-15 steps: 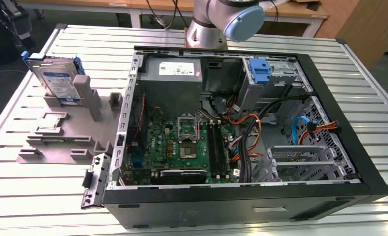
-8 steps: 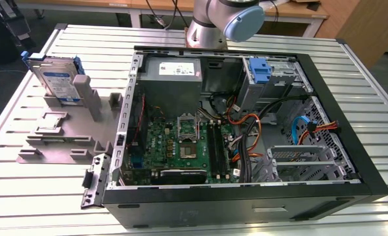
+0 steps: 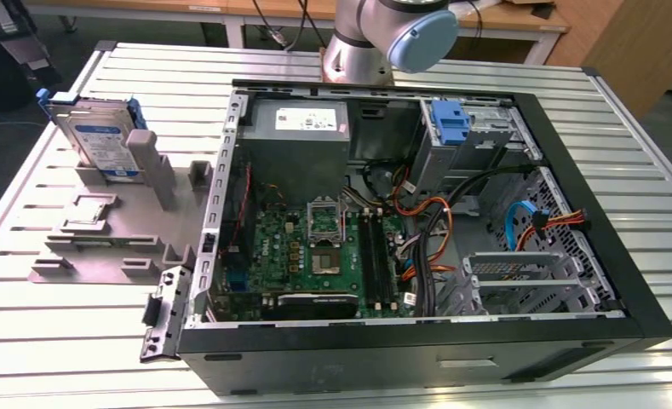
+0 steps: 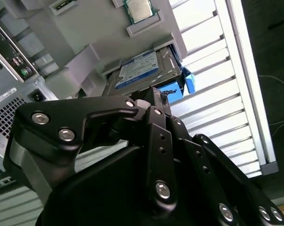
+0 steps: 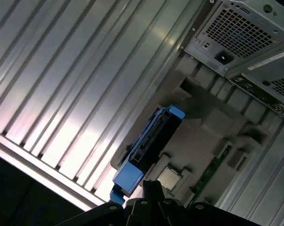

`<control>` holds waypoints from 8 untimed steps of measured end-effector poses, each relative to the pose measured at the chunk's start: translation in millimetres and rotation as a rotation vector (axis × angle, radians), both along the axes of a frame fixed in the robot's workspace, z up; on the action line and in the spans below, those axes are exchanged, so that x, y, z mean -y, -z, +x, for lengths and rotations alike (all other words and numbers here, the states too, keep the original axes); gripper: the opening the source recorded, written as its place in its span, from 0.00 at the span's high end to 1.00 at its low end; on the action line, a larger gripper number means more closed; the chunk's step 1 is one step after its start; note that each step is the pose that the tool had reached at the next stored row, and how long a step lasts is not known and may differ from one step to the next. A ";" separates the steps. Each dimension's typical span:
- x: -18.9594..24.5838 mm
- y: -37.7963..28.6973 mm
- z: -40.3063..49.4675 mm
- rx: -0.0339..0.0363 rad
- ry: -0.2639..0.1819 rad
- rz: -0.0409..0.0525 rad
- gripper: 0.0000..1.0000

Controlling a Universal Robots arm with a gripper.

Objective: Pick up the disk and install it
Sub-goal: 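Pick up the disk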

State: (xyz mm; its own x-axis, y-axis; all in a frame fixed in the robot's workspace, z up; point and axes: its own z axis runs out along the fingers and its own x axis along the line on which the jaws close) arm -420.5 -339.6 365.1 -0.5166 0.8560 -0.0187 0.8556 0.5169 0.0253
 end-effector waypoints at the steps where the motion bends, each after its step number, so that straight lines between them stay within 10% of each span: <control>1: 0.0 0.0 0.0 0.0000 0.018 0.0000 0.90; 8: 0.0 0.3 0.0 0.0000 0.145 0.0000 0.90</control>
State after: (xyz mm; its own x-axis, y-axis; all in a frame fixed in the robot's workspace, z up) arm -420.5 -339.7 364.8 -0.3877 0.9216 -0.0188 0.9213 0.3881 0.0253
